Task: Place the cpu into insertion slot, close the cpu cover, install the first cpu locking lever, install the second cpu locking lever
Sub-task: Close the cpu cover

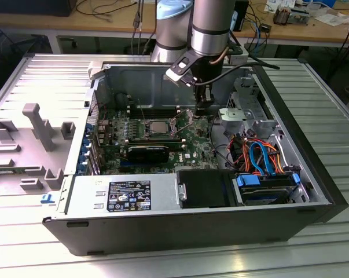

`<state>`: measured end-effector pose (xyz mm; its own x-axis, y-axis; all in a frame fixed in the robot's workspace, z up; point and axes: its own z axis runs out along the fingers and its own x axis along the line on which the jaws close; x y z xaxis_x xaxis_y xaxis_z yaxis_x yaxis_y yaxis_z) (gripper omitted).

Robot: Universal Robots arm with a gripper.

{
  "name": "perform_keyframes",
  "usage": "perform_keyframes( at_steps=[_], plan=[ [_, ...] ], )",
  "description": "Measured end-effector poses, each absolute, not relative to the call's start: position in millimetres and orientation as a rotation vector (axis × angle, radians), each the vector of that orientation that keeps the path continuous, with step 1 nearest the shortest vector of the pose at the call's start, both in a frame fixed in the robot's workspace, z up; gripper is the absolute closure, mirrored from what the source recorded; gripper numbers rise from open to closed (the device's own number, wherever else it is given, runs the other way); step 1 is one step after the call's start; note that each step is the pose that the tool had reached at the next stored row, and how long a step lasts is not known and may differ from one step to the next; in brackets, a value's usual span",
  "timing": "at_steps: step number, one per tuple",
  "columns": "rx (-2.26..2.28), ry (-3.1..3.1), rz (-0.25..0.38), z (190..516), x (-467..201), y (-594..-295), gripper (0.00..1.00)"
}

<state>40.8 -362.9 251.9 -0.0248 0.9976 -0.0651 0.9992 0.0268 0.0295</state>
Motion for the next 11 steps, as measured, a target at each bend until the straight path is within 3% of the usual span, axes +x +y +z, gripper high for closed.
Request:
perform_keyframes(
  at_steps=[11],
  plan=[
    [2.145, 2.202, -0.037, 251.3, 40.8, -362.9, 0.89]
  ],
)
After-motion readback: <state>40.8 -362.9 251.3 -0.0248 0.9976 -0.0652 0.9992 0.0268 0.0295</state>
